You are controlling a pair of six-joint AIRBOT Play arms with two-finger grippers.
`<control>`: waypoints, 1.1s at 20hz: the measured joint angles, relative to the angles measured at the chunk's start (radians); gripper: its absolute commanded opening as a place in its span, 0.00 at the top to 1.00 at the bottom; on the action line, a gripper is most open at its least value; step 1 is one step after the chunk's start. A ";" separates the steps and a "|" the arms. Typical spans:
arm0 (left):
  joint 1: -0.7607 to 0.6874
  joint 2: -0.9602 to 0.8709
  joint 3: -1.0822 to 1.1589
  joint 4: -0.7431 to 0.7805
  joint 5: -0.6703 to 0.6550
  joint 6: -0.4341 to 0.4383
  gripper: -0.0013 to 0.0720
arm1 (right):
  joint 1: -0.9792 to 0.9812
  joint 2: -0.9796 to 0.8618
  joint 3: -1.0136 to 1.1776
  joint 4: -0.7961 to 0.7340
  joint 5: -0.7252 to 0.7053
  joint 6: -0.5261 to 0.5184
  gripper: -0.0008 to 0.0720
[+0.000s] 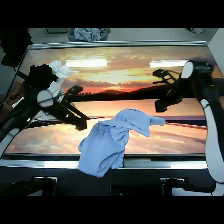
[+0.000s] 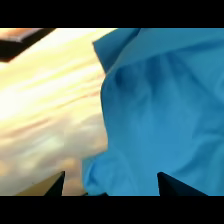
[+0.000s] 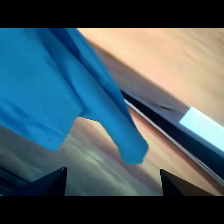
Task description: Fold the shirts.
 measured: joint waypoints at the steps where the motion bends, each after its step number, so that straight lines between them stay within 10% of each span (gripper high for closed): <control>1: 0.015 0.063 -0.112 -0.021 0.002 -0.006 0.00 | 0.001 -0.032 -0.010 0.040 0.011 -0.010 0.03; 6: 0.033 0.245 -0.494 -0.188 0.106 -0.019 0.02 | 0.002 -0.109 -0.063 0.154 0.032 -0.037 0.03; 11: -0.047 0.283 -0.606 -0.281 0.179 -0.011 0.52 | 0.002 -0.125 -0.169 0.183 0.035 -0.045 0.02; 13: -0.082 0.284 -0.620 -0.294 0.199 -0.010 0.93 | 0.002 -0.125 -0.217 0.197 0.016 -0.047 0.02; 19: -0.121 0.276 -0.631 -0.306 0.243 -0.006 0.94 | 0.006 -0.126 -0.327 0.252 -0.079 -0.031 0.03; 22: -0.125 0.276 -0.627 -0.308 0.263 -0.006 0.94 | 0.022 -0.127 -0.360 0.270 -0.122 -0.009 0.40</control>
